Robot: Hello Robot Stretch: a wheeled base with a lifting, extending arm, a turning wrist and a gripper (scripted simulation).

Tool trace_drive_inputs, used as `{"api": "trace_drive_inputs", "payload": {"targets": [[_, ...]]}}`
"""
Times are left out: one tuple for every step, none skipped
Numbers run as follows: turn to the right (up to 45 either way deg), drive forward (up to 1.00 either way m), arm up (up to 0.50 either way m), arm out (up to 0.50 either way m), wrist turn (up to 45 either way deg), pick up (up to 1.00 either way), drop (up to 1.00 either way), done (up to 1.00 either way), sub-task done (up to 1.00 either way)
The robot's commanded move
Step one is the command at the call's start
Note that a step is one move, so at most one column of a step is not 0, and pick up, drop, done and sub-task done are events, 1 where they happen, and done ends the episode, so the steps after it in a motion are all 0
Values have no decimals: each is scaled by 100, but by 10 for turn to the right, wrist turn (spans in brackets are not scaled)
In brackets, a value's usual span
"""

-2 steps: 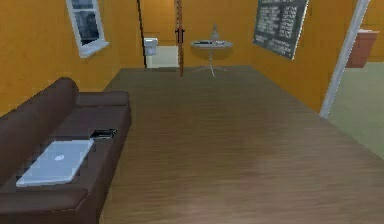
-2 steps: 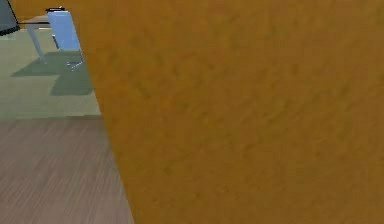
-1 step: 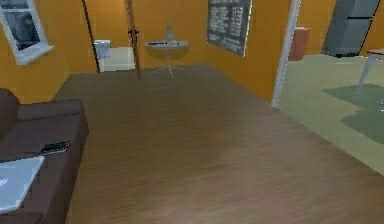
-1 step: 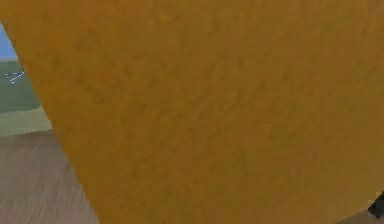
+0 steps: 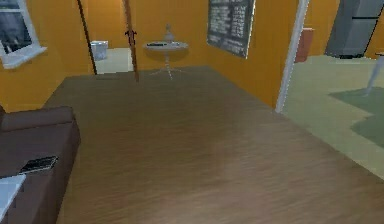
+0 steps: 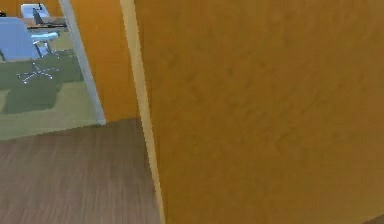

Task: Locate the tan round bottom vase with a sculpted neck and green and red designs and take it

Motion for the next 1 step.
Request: {"api": "trace_drive_inputs", "payload": {"targets": [[30, 0, 0, 0, 0, 0, 0, 0, 0]]}}
